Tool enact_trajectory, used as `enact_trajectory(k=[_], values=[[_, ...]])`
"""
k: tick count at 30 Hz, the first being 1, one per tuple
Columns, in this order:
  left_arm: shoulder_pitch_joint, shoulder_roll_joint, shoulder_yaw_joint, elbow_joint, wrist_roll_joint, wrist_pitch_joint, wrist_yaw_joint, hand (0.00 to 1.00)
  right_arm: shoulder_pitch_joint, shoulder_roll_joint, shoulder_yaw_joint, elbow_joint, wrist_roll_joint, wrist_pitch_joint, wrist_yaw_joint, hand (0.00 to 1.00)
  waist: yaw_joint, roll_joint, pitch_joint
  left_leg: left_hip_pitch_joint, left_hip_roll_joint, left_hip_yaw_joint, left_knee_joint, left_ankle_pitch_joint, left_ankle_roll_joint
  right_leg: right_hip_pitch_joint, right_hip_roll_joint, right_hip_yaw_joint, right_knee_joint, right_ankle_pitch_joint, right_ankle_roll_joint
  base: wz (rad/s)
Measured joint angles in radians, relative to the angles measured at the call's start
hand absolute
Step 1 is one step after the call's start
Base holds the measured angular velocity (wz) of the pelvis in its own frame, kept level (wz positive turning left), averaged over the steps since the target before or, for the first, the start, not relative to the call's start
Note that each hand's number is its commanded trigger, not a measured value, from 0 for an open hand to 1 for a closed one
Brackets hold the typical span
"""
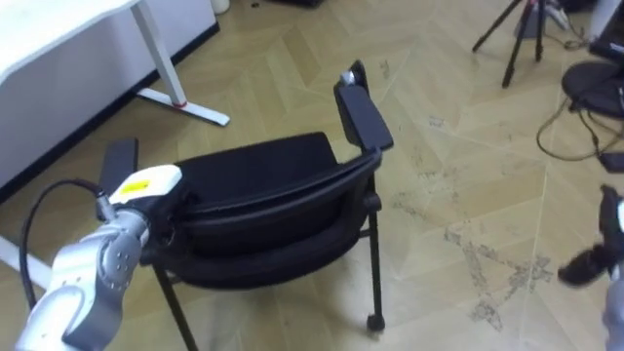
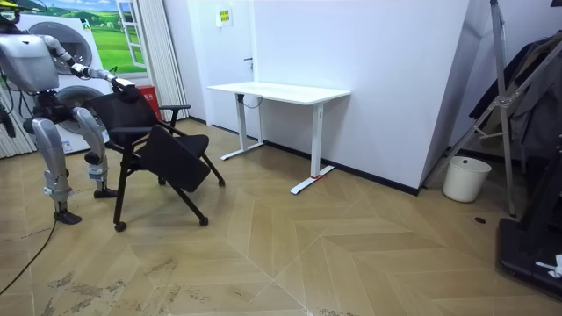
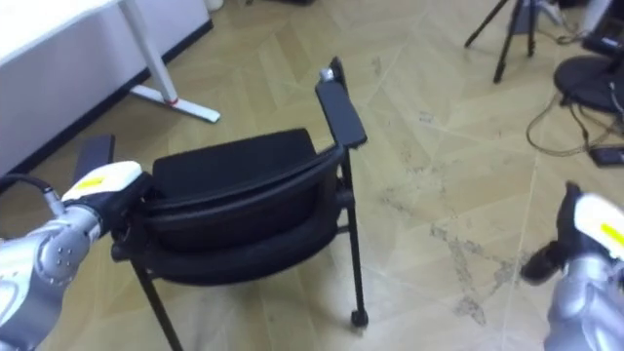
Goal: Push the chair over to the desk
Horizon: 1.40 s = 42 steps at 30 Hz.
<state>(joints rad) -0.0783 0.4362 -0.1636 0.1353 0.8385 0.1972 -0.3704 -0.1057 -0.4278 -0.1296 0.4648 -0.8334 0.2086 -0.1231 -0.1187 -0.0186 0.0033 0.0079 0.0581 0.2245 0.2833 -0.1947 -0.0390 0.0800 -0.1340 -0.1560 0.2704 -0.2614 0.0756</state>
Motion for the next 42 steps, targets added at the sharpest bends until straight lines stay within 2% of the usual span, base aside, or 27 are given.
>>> enact_trajectory(k=[6, 7, 9, 12, 19, 22, 24, 27, 29, 36, 42], values=[[-0.017, 0.004, -0.02, 0.005, -0.004, -0.034, 0.027, 1.0, -0.049, -0.009, 0.092, -0.059, -0.067, 0.001, 0.044, 0.0, 0.028, 0.001, 0.0, -0.005, 0.001, -0.002, -0.001, 0.0, 0.0, -0.002, 0.002, -0.002, -0.006, 0.002, -0.001, 0.0], [-0.017, 0.004, -0.021, 0.008, -0.007, -0.048, 0.034, 1.0, -0.048, -0.012, 0.116, -0.076, -0.101, -0.001, 0.057, 0.0, 0.042, 0.003, -0.0003, -0.005, 0.001, 0.002, -0.001, 0.0, 0.0, -0.008, 0.002, 0.004, -0.001, 0.002, -0.002, -0.08], [-0.021, 0.004, -0.021, 0.02, -0.014, -0.069, 0.044, 1.0, -0.048, -0.016, 0.145, -0.116, -0.13, -0.004, 0.069, 0.0, 0.048, 0.006, 0.0007, -0.004, 0.001, 0.006, -0.006, 0.0, 0.0, -0.011, 0.0, 0.003, 0.006, 0.002, -0.002, -0.03], [-0.034, 0.008, -0.023, 0.045, -0.025, -0.096, 0.053, 1.0, -0.049, -0.017, 0.165, -0.189, -0.158, -0.03, 0.074, 0.0, 0.051, 0.007, 0.0018, -0.002, 0.0, 0.006, -0.011, 0.0, 0.0, -0.011, 0.0, 0.0, 0.004, 0.002, -0.002, 0.0], [-0.069, 0.019, -0.042, 0.084, -0.024, -0.141, 0.087, 1.0, -0.051, -0.067, 0.244, -0.285, -0.215, -0.046, 0.087, 0.0, 0.078, -0.008, 0.0113, -0.003, 0.001, 0.005, -0.011, 0.001, 0.001, -0.011, 0.002, 0.0, 0.001, 0.002, -0.002, 0.0], [-0.09, 0.02, -0.062, 0.104, -0.025, -0.157, 0.096, 1.0, -0.051, -0.089, 0.28, -0.314, -0.228, -0.055, 0.118, 0.0, 0.096, -0.009, 0.0122, -0.003, 0.001, 0.005, -0.012, 0.001, 0.001, -0.011, 0.001, 0.001, 0.002, 0.002, -0.002, 0.0], [-0.095, 0.024, -0.072, 0.105, -0.027, -0.164, 0.102, 1.0, -0.052, -0.102, 0.307, -0.333, -0.227, -0.058, 0.136, 0.0, 0.102, -0.011, 0.0128, -0.003, 0.001, 0.005, -0.015, 0.001, 0.001, -0.012, 0.002, 0.001, 0.001, 0.002, -0.002, 0.0], [-0.1, 0.05, -0.09, 0.106, -0.06, -0.179, 0.111, 1.0, -0.053, -0.108, 0.346, -0.364, -0.224, -0.07, 0.157, 0.0, 0.106, -0.011, 0.013, -0.007, 0.0, 0.004, -0.015, 0.001, 0.001, -0.016, 0.001, 0.0, 0.002, 0.002, -0.002, 0.0], [-0.104, 0.056, -0.096, 0.108, -0.062, -0.195, 0.126, 1.0, -0.054, -0.111, 0.368, -0.367, -0.225, -0.087, 0.16, 0.0, 0.112, -0.014, 0.0119, -0.015, 0.0, 0.003, -0.015, 0.001, 0.001, -0.024, 0.001, -0.001, 0.003, 0.002, -0.002, 0.0], [-0.126, 0.064, -0.116, 0.117, -0.063, -0.217, 0.142, 1.0, -0.06, -0.117, 0.387, -0.375, -0.233, -0.109, 0.168, 0.0, 0.125, -0.026, 0.0089, -0.03, 0.0, -0.011, -0.012, 0.003, 0.001, -0.028, 0.002, -0.014, 0.004, 0.003, -0.003, 0.05], [-0.132, 0.064, -0.115, 0.132, -0.063, -0.235, 0.15, 1.0, -0.06, -0.119, 0.398, -0.478, -0.265, -0.124, 0.176, 0.0, 0.129, -0.031, 0.0085, -0.031, 0.0, -0.013, -0.009, 0.003, 0.001, -0.026, 0.002, -0.018, 0.004, 0.004, -0.004, 0.01]])
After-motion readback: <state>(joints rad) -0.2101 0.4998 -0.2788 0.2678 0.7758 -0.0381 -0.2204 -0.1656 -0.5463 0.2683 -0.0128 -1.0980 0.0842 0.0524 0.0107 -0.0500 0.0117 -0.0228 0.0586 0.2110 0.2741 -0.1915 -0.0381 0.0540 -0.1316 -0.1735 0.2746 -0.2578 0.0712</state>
